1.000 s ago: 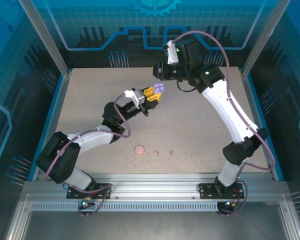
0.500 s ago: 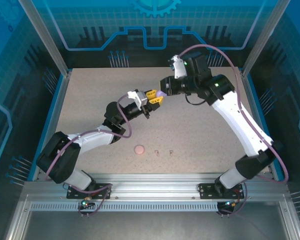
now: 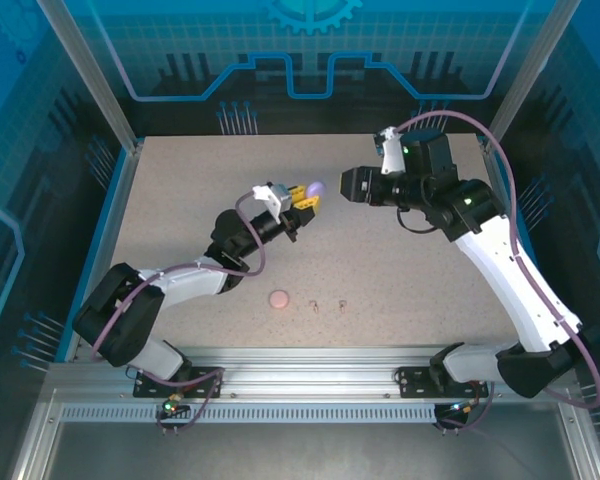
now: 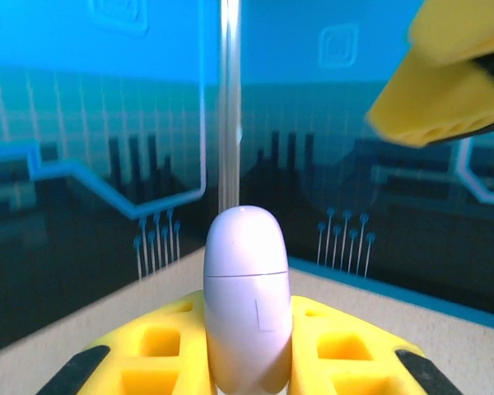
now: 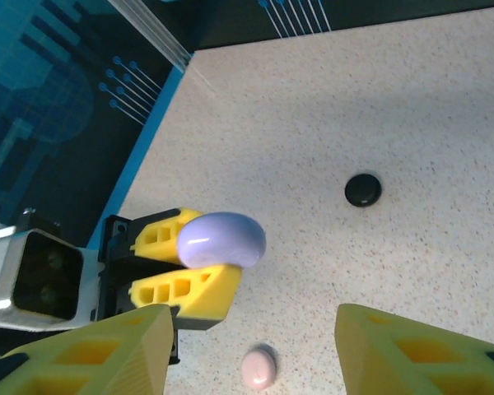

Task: Insert the wireless bluetooth earbuds into the charging case

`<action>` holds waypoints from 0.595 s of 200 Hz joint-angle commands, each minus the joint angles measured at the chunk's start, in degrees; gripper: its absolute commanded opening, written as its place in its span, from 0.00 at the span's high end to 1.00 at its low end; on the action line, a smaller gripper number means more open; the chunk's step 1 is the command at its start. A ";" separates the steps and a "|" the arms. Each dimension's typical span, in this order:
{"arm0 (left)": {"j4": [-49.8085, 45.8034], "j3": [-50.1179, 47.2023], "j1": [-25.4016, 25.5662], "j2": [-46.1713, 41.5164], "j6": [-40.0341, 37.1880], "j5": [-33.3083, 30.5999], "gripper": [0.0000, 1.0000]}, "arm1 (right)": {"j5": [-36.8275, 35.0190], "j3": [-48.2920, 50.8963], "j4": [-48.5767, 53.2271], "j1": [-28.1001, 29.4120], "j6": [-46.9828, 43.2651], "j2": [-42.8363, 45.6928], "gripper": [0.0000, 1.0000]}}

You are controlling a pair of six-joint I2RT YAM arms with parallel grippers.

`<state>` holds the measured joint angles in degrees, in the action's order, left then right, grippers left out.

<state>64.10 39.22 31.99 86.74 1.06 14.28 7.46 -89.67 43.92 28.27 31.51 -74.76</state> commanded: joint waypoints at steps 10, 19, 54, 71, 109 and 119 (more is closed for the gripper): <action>-9.62 -2.49 -0.98 1.31 3.52 -6.32 1.00 | -1.81 5.50 -3.19 -0.49 1.30 1.11 0.41; -12.62 -2.21 -1.64 1.98 5.16 -6.66 1.00 | -1.84 6.85 -3.77 -0.49 1.57 1.25 0.41; -26.64 1.61 -4.15 5.41 11.41 -6.29 1.00 | -1.97 10.28 -5.34 -0.32 2.33 1.20 0.40; -29.52 2.43 -5.73 7.06 13.78 -5.41 1.00 | -2.44 11.08 -5.60 -0.22 2.33 1.22 0.40; -34.07 5.12 -9.63 10.75 17.71 -1.83 1.00 | -3.16 12.35 -6.05 0.36 2.46 0.71 0.40; -35.52 6.28 -10.53 12.03 18.23 -0.52 1.00 | -3.40 12.54 -6.04 0.60 2.51 0.41 0.39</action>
<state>33.30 41.95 23.31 96.68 15.62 10.22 5.26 -77.87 39.31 28.36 33.28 -74.52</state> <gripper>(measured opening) 0.218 0.603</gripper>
